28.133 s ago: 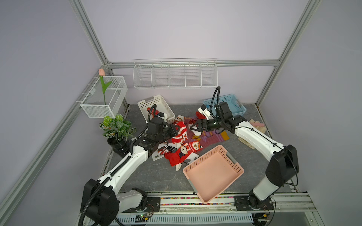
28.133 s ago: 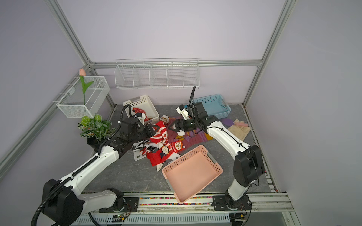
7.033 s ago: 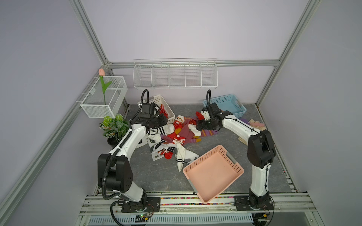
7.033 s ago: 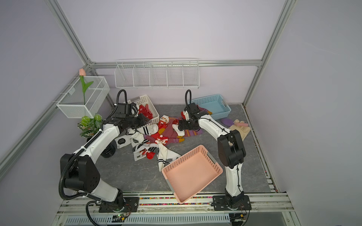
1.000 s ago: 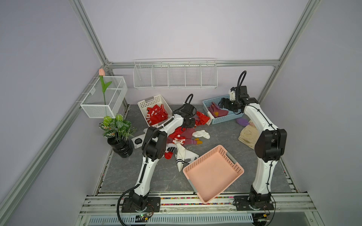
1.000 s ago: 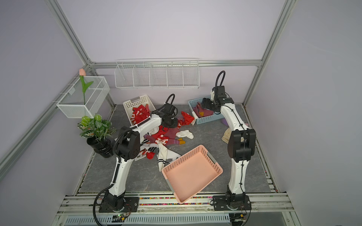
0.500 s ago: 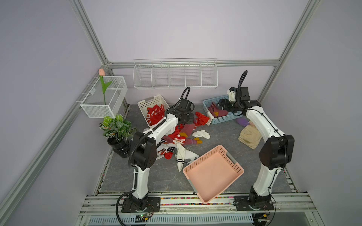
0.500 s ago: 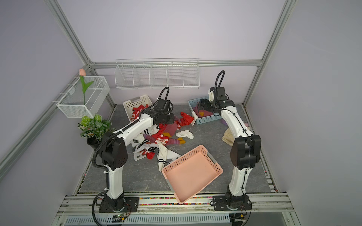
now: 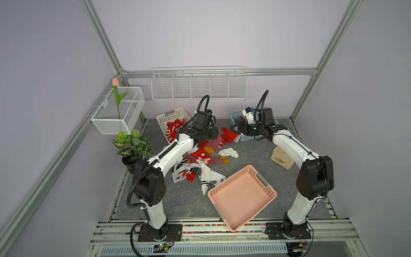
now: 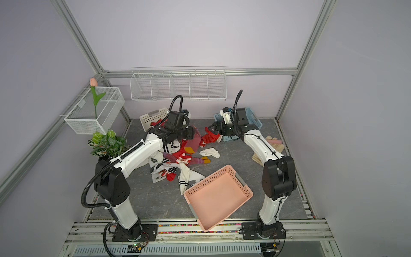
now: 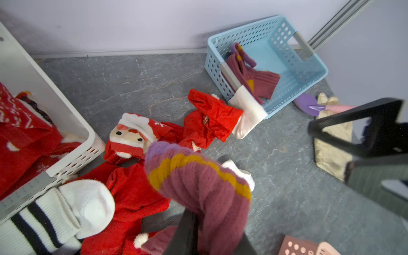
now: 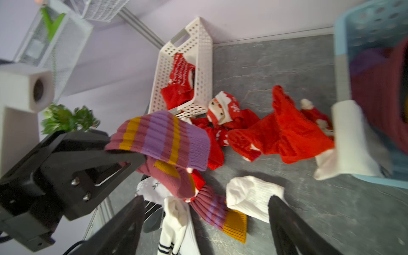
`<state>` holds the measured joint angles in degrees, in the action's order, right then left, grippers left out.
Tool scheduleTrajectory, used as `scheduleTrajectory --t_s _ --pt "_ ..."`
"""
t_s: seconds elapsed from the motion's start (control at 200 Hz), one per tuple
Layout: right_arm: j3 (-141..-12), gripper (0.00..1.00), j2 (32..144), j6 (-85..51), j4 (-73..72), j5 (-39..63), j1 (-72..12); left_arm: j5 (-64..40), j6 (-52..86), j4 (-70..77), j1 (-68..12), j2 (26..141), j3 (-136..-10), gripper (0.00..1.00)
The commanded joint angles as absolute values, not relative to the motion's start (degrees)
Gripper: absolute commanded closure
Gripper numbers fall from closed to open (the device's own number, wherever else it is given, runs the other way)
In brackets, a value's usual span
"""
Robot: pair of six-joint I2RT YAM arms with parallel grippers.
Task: Sort the socks into the basket by color
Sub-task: Pick up the sock from the center of the board.
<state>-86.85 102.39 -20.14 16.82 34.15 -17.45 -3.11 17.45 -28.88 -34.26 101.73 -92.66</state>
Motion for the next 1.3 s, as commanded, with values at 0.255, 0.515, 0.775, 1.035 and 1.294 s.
scheduleTrajectory --t_s 0.255,0.515,0.775,1.035,1.294 --pt "-80.26 0.12 93.32 -8.70 8.52 35.02 -25.61 -16.42 15.26 -28.38 -34.19 94.14 -94.31 1.00" --pt "-81.84 0.10 92.87 -2.56 10.93 26.68 -31.29 -23.08 16.47 -27.85 -33.45 90.25 -93.45 1.00" --pt "-80.93 0.64 91.55 -4.62 9.49 26.64 -31.65 -28.95 20.01 -24.03 -30.84 86.80 -88.96 1.00" --pt "-80.52 0.93 89.09 -6.61 8.67 25.93 -31.65 -32.04 20.23 -23.59 -29.32 85.86 -86.97 1.00" --pt "-81.25 0.93 89.86 -10.30 10.46 24.89 -29.46 -32.16 19.97 -23.17 -28.04 84.57 -85.45 0.38"
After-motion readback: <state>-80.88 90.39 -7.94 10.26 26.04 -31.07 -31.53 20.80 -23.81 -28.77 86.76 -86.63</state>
